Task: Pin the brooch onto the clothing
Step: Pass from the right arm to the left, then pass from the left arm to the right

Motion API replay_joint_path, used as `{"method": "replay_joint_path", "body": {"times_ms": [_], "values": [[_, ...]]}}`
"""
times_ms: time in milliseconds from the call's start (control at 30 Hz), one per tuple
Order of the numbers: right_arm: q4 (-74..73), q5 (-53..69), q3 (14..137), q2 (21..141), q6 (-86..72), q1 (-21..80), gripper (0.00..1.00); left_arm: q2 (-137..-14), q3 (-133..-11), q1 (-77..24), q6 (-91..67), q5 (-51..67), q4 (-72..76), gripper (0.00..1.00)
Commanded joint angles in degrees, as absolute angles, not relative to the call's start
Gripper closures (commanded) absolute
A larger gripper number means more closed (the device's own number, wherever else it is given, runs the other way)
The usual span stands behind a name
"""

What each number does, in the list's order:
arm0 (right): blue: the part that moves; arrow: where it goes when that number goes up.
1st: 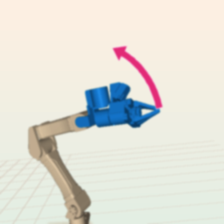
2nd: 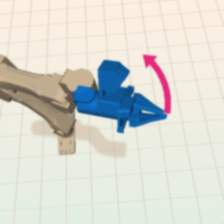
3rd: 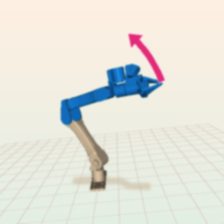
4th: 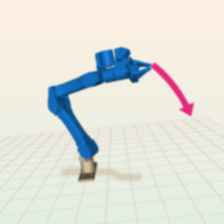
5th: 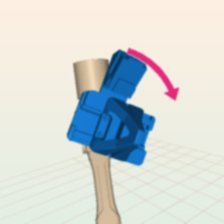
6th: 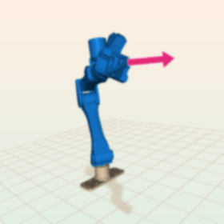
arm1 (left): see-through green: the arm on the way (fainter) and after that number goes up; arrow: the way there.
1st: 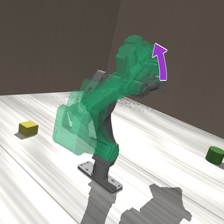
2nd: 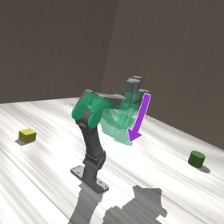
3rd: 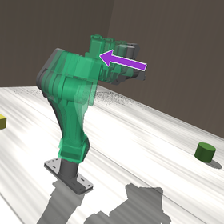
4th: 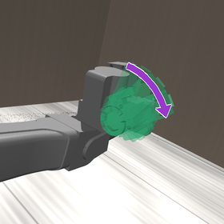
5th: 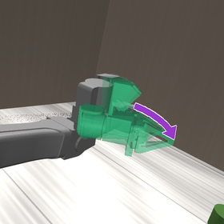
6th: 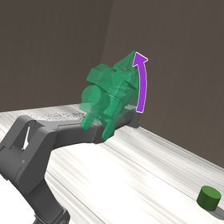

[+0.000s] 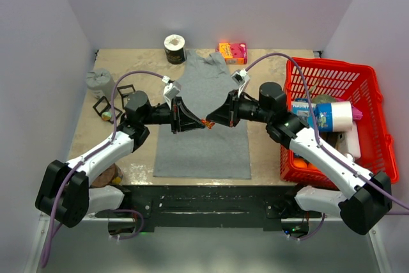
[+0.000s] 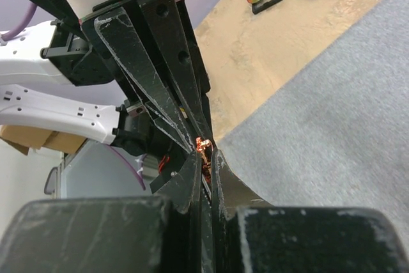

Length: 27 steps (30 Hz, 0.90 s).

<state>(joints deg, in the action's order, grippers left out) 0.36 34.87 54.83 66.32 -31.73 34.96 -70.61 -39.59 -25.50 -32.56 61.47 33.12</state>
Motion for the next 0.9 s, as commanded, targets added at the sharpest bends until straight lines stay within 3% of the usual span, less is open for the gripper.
{"method": "replay_joint_path", "body": {"times_ms": [0, 67, 100, 167, 200, 300, 500, 867], "values": [[0.53, 29.19, 54.58, 65.57, -30.23, 34.98, 1.00, -70.40, -39.55, -25.75, -33.14, 62.84, 36.30, 1.00], [0.18, 26.03, 54.67, 65.39, -30.41, 34.98, 0.94, -69.79, -39.29, -25.75, -32.87, 61.45, 35.86, 1.00], [-1.04, 23.58, 54.67, 64.61, -30.76, 34.98, 0.81, -69.09, -39.37, -25.75, -30.26, 59.26, 33.86, 1.00], [-1.32, 18.58, 54.32, 63.38, -32.43, 35.07, 0.64, -68.12, -39.81, -25.75, -27.79, 55.92, 28.95, 1.00], [-1.41, 16.89, 54.06, 62.76, -34.00, 34.98, 0.50, -66.72, -40.08, -26.10, -24.47, 50.24, 26.74, 1.00], [-2.63, 9.86, 53.18, 59.86, -38.47, 35.33, 0.38, -63.30, -41.31, -29.68, -18.39, 32.92, 17.16, 1.00], [-1.05, 1.60, 51.50, 58.88, -46.74, 41.04, 0.37, -59.51, -40.17, -37.60, -17.67, 10.22, 13.28, 1.00], [6.59, -0.78, 50.45, 66.71, -54.31, 48.25, 0.47, -61.25, -41.75, -52.46, -15.12, -19.84, 9.23, 1.00]]}}
